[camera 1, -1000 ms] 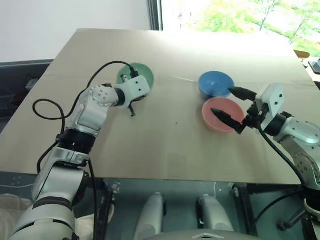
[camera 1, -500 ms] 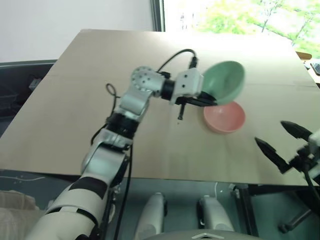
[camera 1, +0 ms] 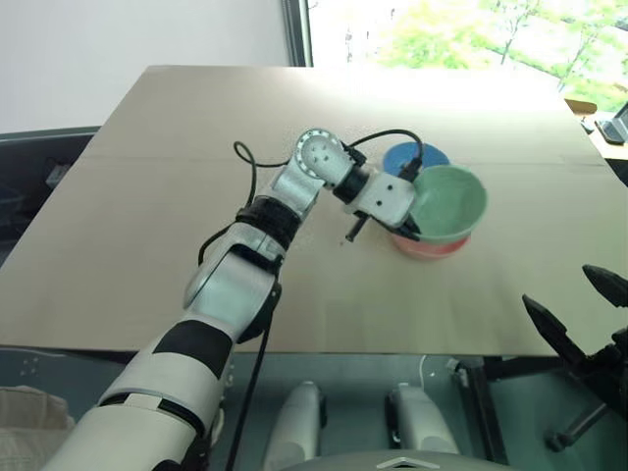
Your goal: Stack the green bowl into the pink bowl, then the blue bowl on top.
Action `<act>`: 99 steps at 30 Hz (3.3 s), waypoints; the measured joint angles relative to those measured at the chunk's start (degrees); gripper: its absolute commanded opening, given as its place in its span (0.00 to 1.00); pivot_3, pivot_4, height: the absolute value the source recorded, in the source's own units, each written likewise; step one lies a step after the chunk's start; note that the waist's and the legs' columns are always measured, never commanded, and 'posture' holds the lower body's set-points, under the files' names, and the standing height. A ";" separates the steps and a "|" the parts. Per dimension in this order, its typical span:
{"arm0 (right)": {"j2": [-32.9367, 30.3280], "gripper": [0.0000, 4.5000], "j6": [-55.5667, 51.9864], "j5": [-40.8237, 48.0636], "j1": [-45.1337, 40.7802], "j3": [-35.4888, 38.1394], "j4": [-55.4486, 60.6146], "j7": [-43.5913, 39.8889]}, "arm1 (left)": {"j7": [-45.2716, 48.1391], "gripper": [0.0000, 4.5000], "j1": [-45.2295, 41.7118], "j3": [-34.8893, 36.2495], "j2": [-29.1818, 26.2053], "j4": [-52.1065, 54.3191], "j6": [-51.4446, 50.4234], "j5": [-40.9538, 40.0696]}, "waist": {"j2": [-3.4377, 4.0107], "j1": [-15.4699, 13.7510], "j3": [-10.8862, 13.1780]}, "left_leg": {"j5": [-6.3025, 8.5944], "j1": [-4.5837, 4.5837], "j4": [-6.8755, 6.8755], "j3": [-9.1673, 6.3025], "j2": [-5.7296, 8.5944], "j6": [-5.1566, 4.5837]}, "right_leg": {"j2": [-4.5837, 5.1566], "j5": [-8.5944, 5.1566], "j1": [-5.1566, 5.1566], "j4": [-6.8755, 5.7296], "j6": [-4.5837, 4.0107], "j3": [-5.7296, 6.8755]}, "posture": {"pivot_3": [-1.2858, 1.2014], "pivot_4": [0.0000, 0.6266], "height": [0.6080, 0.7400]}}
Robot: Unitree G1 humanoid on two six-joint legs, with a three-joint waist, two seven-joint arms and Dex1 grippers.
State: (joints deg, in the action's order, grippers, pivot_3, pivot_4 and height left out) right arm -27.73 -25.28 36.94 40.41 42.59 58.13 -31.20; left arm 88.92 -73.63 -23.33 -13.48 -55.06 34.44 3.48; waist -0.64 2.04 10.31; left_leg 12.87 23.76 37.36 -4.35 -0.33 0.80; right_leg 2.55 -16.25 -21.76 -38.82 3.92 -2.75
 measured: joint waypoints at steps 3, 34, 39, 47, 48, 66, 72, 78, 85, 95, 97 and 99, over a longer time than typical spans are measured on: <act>-0.42 1.00 1.10 0.53 -0.16 0.81 -0.06 -0.67 | -0.21 0.02 -0.80 0.24 0.44 -1.17 1.28 0.80 | 0.00 -0.09 0.00 | 0.00 -0.01 0.00 -0.01 0.00 0.00 | 0.00 -0.01 0.01 0.01 0.01 0.02 | 0.52 0.24 1.00; -11.18 1.00 -1.64 -2.22 -21.73 -14.43 -8.25 1.79 | -51.86 0.75 -9.44 -10.88 -1.25 -18.35 2.31 31.92 | -0.20 -1.40 0.11 | 0.00 0.15 0.04 -0.17 0.12 0.00 | 0.10 -0.06 -0.01 0.04 0.13 0.18 | 0.52 0.24 1.00; -11.04 1.00 -1.71 -3.14 -21.19 -15.06 -8.12 1.89 | -59.43 0.75 -12.06 -13.39 1.09 -19.80 2.23 36.41 | -0.21 -1.27 0.11 | 0.00 0.11 0.03 -0.13 0.12 0.00 | 0.10 -0.07 0.00 0.03 0.15 0.15 | 0.52 0.24 1.00; -9.78 1.00 -1.59 -4.70 -20.80 -15.62 -7.92 2.13 | -63.58 0.75 -12.80 -15.76 5.08 -22.02 1.42 40.35 | -0.21 -1.29 0.11 | 0.00 0.10 0.02 -0.11 0.13 0.00 | 0.10 -0.08 0.00 0.02 0.15 0.14 | 0.52 0.24 1.00; -9.68 1.00 -1.58 -4.82 -20.81 -15.69 -7.92 2.12 | -63.98 0.75 -12.78 -16.16 5.58 -22.14 1.25 40.85 | -0.21 -1.29 0.11 | 0.00 0.10 0.02 -0.12 0.13 0.00 | 0.10 -0.08 0.00 0.02 0.15 0.14 | 0.52 0.24 1.00; -9.30 1.00 -1.55 -5.16 -21.33 -15.70 -8.23 1.40 | -64.26 0.02 -10.42 -17.72 8.79 -23.65 -2.48 43.64 | -0.21 -1.30 0.11 | 0.00 0.09 0.02 -0.11 0.14 0.00 | 0.11 -0.08 0.00 0.01 0.15 0.13 | 0.52 0.24 1.00; -9.49 1.00 -1.54 -5.20 -22.21 -15.70 -9.41 0.63 | -62.47 0.02 -10.40 -14.78 6.63 -23.23 -0.49 40.64 | -0.20 -1.18 0.11 | 0.00 0.07 0.02 -0.10 0.13 0.00 | 0.11 -0.08 -0.01 -0.01 0.15 0.12 | 0.52 0.24 1.00; -9.93 1.00 -1.50 -5.26 -22.81 -15.70 -9.84 -0.07 | -53.86 0.02 -10.41 -9.09 0.86 -21.29 6.35 33.63 | -0.20 -1.12 0.11 | 0.00 0.07 0.00 -0.10 0.12 0.00 | 0.11 -0.07 -0.02 -0.02 0.14 0.12 | 0.52 0.24 1.00; -9.69 1.00 -1.17 -4.81 -19.71 -13.34 -9.54 -1.44 | -14.64 0.02 -6.37 3.73 -2.60 -11.24 15.62 5.26 | -0.16 -1.54 0.10 | 0.00 0.13 0.04 -0.14 0.15 0.00 | 0.17 -0.07 0.01 0.00 0.12 0.19 | 0.52 0.24 1.00; -4.86 1.00 1.27 -4.01 -6.18 -1.38 -5.08 -3.81 | 3.36 0.49 -3.76 -6.33 -7.58 6.05 4.09 -16.69 | -0.09 -1.00 0.04 | 0.00 -0.07 0.09 -0.12 0.12 0.00 | 0.13 -0.07 0.14 -0.13 0.13 0.11 | 0.52 0.24 1.00; -4.50 1.00 1.60 -3.97 -5.85 -1.15 -4.39 -3.55 | 3.36 0.64 -3.76 -8.09 -6.54 6.07 4.18 -17.32 | -0.09 -1.06 0.04 | 0.00 -0.04 0.11 -0.11 0.12 -0.01 | 0.13 -0.07 0.14 -0.10 0.13 0.11 | 0.52 0.24 1.00; -4.49 1.00 1.62 -4.03 -5.87 -1.57 -3.56 -3.19 | 3.36 0.73 -3.76 -8.06 -5.11 5.99 4.97 -17.34 | -0.10 -1.08 0.05 | 0.00 -0.02 0.11 -0.12 0.12 -0.01 | 0.13 -0.07 0.12 -0.08 0.12 0.12 | 0.52 0.24 1.00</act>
State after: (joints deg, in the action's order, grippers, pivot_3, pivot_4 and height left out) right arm -32.22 -23.66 32.91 34.55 41.02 54.57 -34.39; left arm 92.27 -77.39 -31.38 -18.59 -49.07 39.40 -13.86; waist -0.74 0.96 10.36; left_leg 12.88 23.74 37.47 -4.48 -0.21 0.79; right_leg 2.68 -16.32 -21.64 -38.91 4.05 -2.63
